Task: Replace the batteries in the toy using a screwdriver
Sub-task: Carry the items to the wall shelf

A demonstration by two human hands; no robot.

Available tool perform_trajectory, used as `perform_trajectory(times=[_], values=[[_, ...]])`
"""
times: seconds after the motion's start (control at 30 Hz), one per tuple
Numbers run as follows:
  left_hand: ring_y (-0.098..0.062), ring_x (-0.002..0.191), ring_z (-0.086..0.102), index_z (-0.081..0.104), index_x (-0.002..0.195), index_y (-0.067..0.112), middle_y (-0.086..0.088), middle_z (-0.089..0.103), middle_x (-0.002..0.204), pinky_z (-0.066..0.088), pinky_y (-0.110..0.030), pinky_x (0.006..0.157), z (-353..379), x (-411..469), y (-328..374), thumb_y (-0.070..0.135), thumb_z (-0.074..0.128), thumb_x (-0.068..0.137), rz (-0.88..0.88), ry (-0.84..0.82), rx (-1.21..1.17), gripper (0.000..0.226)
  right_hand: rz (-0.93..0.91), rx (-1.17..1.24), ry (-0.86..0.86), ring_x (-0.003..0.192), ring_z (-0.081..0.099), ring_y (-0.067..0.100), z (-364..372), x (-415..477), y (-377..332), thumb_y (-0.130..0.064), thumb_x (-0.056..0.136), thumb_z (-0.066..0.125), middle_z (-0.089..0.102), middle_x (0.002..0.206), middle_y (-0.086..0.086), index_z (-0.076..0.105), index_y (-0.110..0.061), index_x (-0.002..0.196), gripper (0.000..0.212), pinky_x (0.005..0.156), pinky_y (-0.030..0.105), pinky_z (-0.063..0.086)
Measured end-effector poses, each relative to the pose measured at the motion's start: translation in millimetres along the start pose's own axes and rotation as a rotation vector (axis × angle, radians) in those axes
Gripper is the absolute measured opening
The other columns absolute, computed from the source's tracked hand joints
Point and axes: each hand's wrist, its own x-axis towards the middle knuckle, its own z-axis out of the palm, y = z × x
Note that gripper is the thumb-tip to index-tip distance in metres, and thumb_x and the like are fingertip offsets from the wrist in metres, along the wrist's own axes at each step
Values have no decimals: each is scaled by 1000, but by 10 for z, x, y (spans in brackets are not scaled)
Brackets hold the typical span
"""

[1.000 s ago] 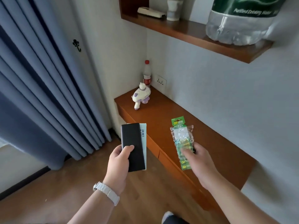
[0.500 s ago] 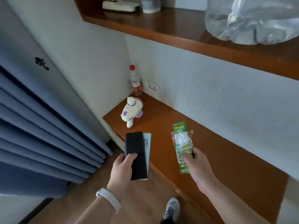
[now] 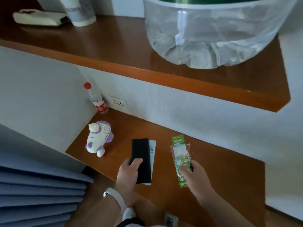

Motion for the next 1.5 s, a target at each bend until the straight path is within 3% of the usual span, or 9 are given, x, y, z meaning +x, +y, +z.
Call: perform_trajectory(times=[0.27,0.43,0.67,0.8,0.9,1.0,1.13,1.3,1.5], values=[[-24,94,69,60,113,17,-7,71,102,56,-35,74,188,463,-138,32,60,96,-18,-236,190,23,143,77,208,70,60,17,199,13,251,-19,95,59,67,91,13,62,-13,96,7,58,27,50],[-23,91,70,60,112,16,-7,70,103,57,-33,70,213,736,-220,31,59,98,-41,-381,300,21,190,136,312,79,68,30,394,23,403,-24,94,61,69,95,18,64,-14,95,10,70,45,59],[-27,98,69,55,120,14,-9,68,111,59,-39,77,337,1056,-349,30,56,101,-100,-502,356,25,269,161,405,79,68,16,556,175,560,-28,95,63,70,90,1,65,-21,98,8,63,30,57],[-26,99,67,53,120,16,-8,67,111,58,-37,76,390,1125,-382,30,55,101,-110,-504,357,23,300,93,404,86,66,16,559,313,726,-36,93,64,69,103,3,59,-11,122,38,55,21,51],[-26,101,66,52,123,17,-7,66,114,59,-43,83,413,1155,-419,30,56,101,-83,-491,359,26,314,48,392,95,66,20,534,387,821,-41,91,65,66,115,5,51,-12,134,54,67,29,56],[-24,100,66,53,119,20,-3,65,113,60,-45,85,438,1137,-475,31,57,100,-8,-457,418,22,297,-44,383,87,66,18,498,427,847,-38,93,64,68,102,2,56,-15,123,39,73,39,60],[-17,91,67,56,101,26,1,67,102,61,-41,76,464,1088,-504,35,60,97,139,-360,517,10,264,-202,373,73,63,10,439,439,852,-37,93,61,64,85,-5,57,-19,104,21,61,32,56],[-15,89,66,58,104,22,1,67,102,60,-34,70,475,1095,-516,35,62,95,187,-314,572,17,340,-597,321,77,59,20,336,433,822,-60,91,48,58,87,0,49,-21,99,39,62,34,49],[-16,91,66,53,111,23,3,65,104,61,-39,75,559,1078,-526,34,68,91,142,-306,548,27,347,-648,317,78,60,19,225,396,868,-63,90,45,58,89,-2,48,-23,97,40,69,35,54]])
